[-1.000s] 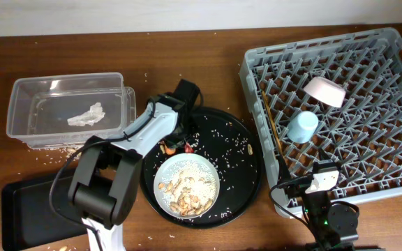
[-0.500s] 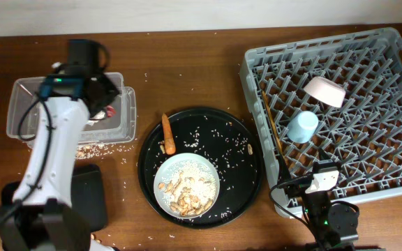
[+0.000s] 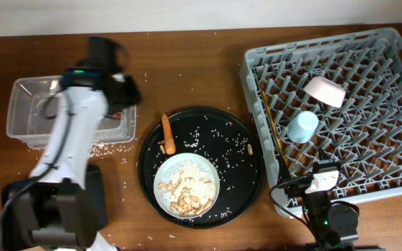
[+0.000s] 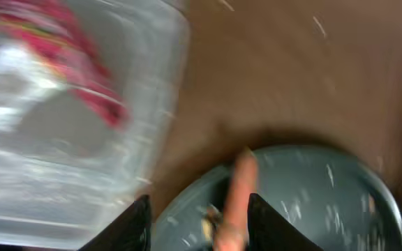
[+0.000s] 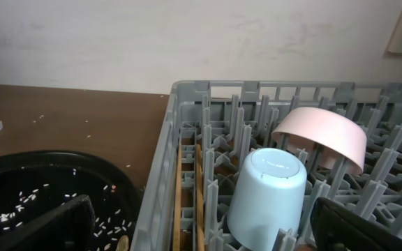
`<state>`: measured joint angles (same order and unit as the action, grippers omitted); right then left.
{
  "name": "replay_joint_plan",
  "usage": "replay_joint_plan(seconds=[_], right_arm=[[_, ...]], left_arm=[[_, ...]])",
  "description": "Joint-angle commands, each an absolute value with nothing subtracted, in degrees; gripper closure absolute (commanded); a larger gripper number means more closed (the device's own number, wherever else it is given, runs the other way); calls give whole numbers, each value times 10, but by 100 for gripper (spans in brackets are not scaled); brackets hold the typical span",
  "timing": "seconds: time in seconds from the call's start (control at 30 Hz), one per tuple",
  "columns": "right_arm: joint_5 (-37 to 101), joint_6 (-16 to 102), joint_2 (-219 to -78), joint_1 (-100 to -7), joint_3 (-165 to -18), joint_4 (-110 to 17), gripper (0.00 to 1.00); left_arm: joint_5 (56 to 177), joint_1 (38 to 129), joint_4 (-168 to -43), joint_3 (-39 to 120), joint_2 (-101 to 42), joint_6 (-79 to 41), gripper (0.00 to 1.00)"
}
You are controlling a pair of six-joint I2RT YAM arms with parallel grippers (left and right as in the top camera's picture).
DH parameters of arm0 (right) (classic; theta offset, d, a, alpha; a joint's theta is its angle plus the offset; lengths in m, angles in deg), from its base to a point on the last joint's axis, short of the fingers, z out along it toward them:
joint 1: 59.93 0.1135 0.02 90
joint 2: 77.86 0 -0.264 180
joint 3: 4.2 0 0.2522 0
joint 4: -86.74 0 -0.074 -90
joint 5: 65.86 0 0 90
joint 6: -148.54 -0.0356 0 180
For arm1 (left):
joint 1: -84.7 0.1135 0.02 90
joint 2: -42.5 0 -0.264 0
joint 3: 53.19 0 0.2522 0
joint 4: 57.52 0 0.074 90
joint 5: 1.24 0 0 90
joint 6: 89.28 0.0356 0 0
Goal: Sort waste into correct bins and load items into the dishwasher rack
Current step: 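Drop the red wrapper into the clear plastic bin, then move the left gripper back toward the carrot on the round tray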
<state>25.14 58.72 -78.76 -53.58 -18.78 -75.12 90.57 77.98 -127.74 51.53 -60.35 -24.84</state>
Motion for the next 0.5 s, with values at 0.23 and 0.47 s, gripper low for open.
replay_joint_plan(seconds=[0.23, 0.47], right_arm=[[254, 585, -783, -539, -183, -752, 2], [254, 585, -783, -539, -183, -752, 2]], left_arm=[[873, 659, -1291, 476, -721, -202, 61], [894, 645, -1300, 476, -781, -146, 63]])
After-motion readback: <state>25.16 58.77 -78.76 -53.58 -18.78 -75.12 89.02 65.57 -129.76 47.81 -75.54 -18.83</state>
